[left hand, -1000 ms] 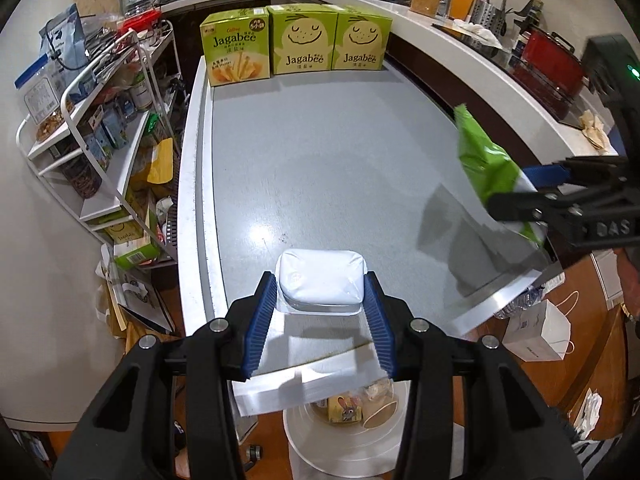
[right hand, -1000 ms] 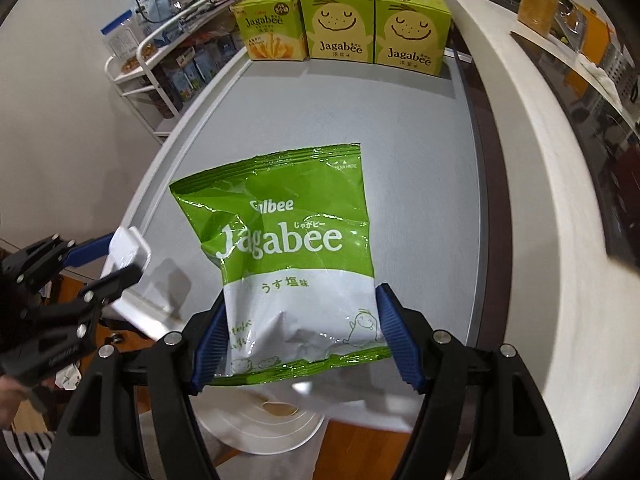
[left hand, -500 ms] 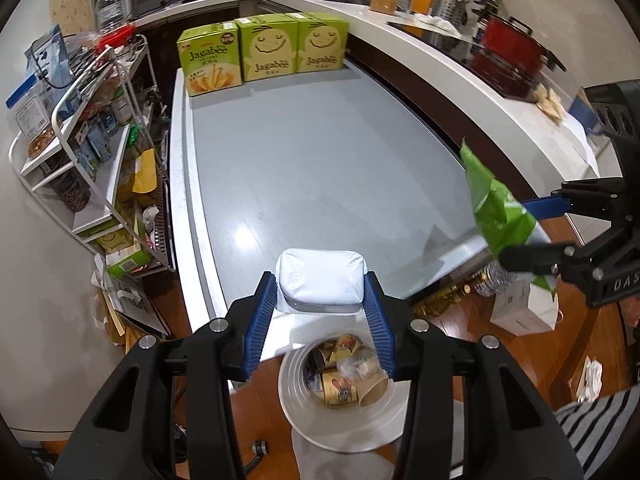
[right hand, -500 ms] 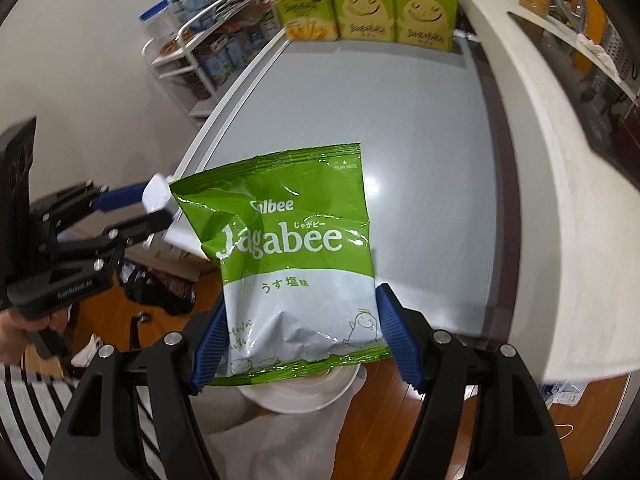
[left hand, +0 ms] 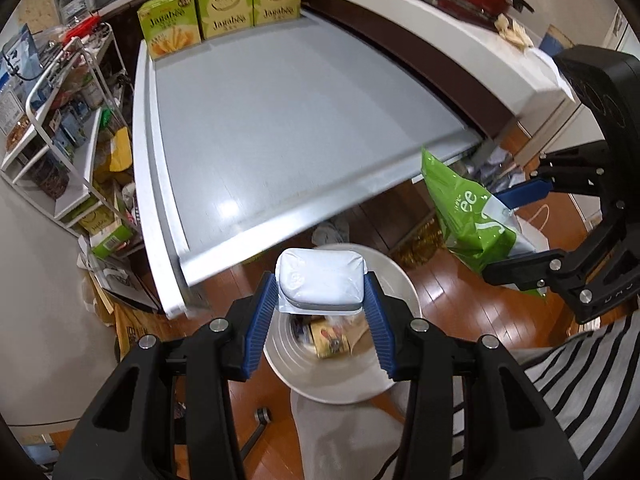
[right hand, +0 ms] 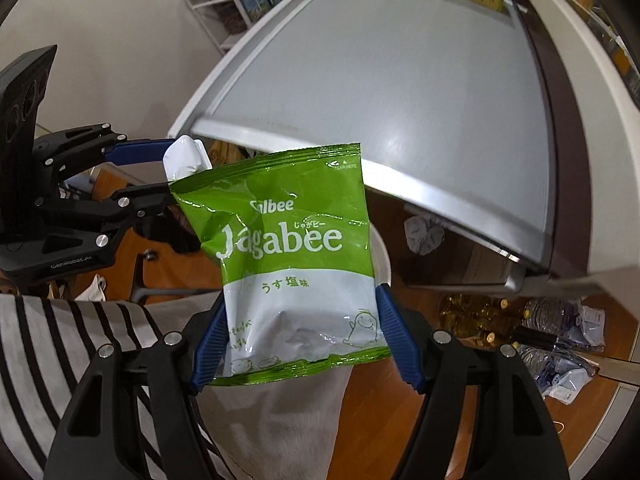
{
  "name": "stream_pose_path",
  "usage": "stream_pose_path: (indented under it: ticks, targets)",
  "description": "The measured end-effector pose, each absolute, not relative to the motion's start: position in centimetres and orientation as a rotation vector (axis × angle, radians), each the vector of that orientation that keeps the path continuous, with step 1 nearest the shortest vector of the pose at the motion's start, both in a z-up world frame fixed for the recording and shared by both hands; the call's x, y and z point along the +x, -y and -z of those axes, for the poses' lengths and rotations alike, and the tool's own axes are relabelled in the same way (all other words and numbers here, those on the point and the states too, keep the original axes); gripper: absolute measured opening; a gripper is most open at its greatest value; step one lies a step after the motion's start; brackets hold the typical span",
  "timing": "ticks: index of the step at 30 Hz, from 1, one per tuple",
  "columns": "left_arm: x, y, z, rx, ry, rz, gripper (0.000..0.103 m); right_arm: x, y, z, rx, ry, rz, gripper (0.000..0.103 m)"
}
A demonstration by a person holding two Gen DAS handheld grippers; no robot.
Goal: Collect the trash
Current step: 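Carry the chip bag and white lid with both tools over the white bin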
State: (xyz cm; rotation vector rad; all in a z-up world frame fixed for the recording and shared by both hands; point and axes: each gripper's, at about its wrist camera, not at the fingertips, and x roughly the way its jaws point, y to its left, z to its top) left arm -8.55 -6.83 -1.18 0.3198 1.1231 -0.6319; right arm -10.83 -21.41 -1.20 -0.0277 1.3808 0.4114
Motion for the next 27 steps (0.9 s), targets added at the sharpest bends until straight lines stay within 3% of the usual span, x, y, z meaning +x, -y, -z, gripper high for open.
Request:
stream_pose_path:
  ticks: [27]
  targets:
    - [-11.5,6.8,11.7,0.401,-1.368,0.623,0.046,-12.1,18.2,13.3,-0.052,-1.627,-0.399,0.068]
